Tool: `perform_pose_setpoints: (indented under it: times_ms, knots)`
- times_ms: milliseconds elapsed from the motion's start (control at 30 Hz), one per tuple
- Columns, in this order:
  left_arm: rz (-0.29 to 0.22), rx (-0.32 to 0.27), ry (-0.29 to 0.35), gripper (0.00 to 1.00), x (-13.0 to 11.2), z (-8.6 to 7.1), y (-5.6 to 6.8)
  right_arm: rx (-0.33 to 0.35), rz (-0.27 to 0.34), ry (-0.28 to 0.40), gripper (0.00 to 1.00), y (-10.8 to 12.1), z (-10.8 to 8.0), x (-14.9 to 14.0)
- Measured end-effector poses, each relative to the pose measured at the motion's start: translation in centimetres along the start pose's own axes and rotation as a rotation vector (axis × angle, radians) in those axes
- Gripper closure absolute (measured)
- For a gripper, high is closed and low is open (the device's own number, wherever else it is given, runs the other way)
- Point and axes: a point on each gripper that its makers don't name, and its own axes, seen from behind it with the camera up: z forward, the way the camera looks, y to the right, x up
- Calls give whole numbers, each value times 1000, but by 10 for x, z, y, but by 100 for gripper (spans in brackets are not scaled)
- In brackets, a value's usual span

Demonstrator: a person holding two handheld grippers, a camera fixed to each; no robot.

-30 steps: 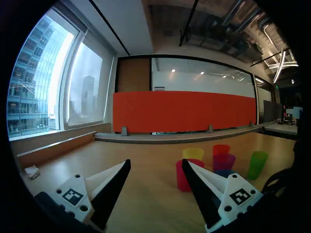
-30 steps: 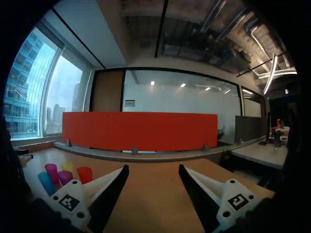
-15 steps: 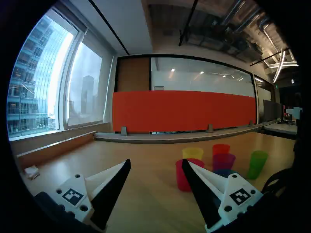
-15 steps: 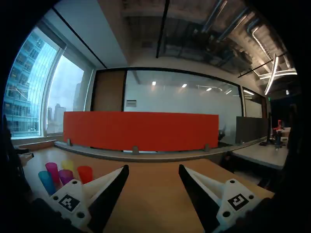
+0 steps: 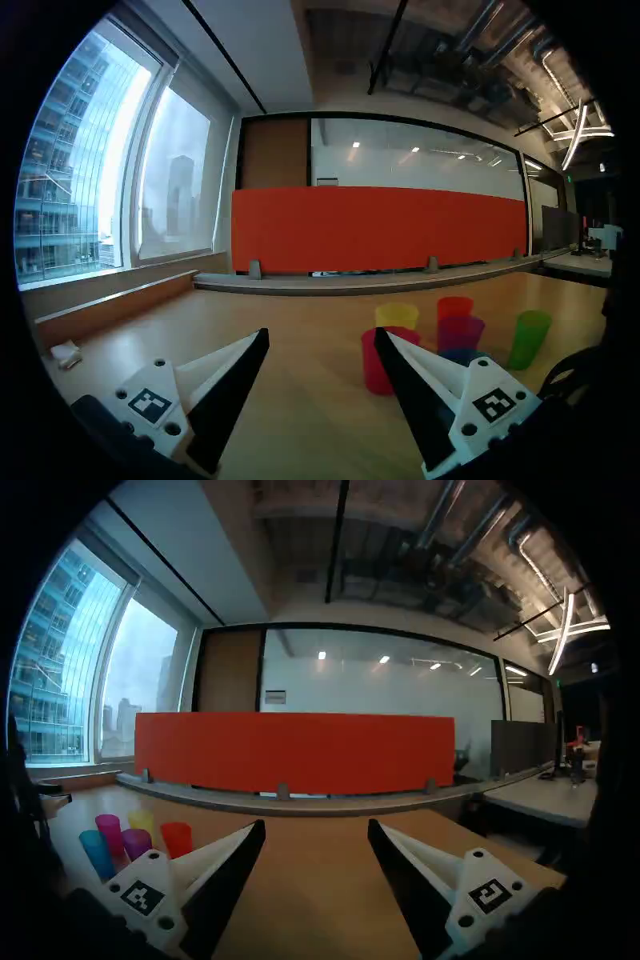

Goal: Pour water

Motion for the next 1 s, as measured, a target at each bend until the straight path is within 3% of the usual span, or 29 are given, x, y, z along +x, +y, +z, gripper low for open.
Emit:
perform_pose_setpoints:
  times_ms: [1000]
  knots:
    - [0, 0, 0, 2, 0, 0, 1, 42, 0, -1, 1, -22, 20, -41]
